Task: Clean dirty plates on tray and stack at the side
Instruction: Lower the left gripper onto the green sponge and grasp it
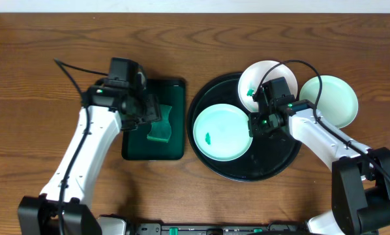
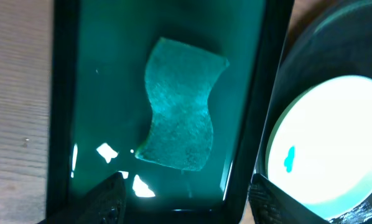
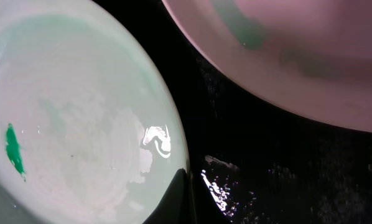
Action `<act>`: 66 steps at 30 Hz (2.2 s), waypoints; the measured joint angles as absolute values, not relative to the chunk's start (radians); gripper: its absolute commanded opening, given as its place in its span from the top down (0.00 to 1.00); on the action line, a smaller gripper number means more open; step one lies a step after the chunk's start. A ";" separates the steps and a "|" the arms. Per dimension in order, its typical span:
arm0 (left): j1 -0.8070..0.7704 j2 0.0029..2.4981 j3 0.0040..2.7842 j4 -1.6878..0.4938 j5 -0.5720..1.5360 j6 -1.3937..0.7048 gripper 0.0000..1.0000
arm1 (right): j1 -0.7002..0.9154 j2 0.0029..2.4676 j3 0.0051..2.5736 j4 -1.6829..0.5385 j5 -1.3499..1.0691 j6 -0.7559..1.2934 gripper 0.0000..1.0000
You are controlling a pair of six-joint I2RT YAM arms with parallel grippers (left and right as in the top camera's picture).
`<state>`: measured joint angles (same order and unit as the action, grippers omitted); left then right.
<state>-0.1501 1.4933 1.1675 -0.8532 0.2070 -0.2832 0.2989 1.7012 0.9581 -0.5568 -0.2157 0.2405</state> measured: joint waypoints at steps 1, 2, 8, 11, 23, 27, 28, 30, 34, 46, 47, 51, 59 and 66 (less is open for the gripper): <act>-0.164 1.501 1.163 -0.852 0.203 -0.283 0.38 | 0.299 1.701 0.958 -0.557 -0.216 0.241 0.99; -0.175 1.507 1.156 -0.849 0.198 -0.282 0.38 | 0.299 1.701 0.958 -0.557 -0.216 0.241 0.99; -0.204 1.555 1.103 -0.822 0.168 -0.282 0.33 | 0.299 1.701 0.958 -0.556 -0.216 0.241 0.99; -0.204 1.572 1.091 -0.822 0.157 -0.282 0.11 | 0.299 1.701 0.958 -0.556 -0.216 0.241 0.98; -0.204 1.574 1.084 -0.795 0.150 -0.272 0.39 | 0.299 1.701 0.958 -0.556 -0.216 0.241 0.96; -0.204 1.574 1.056 -0.754 0.150 -0.270 0.48 | 0.299 1.701 0.958 -0.556 -0.216 0.241 0.96; -0.204 1.574 1.051 -0.747 0.150 -0.271 0.48 | 0.299 1.701 0.958 -0.556 -0.216 0.241 0.95; -0.204 1.574 1.042 -0.735 0.150 -0.271 0.48 | 0.299 1.701 0.958 -0.556 -0.216 0.241 0.96; -0.204 1.574 1.040 -0.724 0.150 -0.273 0.49 | 0.299 1.701 0.958 -0.556 -0.216 0.241 0.95; -0.204 1.575 0.991 -0.598 0.150 -0.303 0.54 | 0.299 1.701 0.958 -0.556 -0.216 0.241 0.95; -0.204 1.575 0.979 -0.574 0.150 -0.305 0.55 | 0.299 1.701 0.958 -0.556 -0.216 0.241 0.95; -0.204 1.577 0.947 -0.507 0.150 -0.310 0.55 | 0.299 1.701 0.958 -0.556 -0.216 0.241 0.95; -0.212 1.633 0.928 -0.439 0.150 -0.310 0.54 | 0.299 1.701 0.958 -0.556 -0.216 0.241 0.95; -0.230 1.701 0.928 -0.395 0.147 -0.310 0.64 | 0.299 1.701 0.958 -0.556 -0.216 0.241 0.95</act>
<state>-0.2302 1.7008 0.9276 -0.3954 0.1474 -0.3103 0.2989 1.7012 0.9581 -0.5560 -0.2157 0.2405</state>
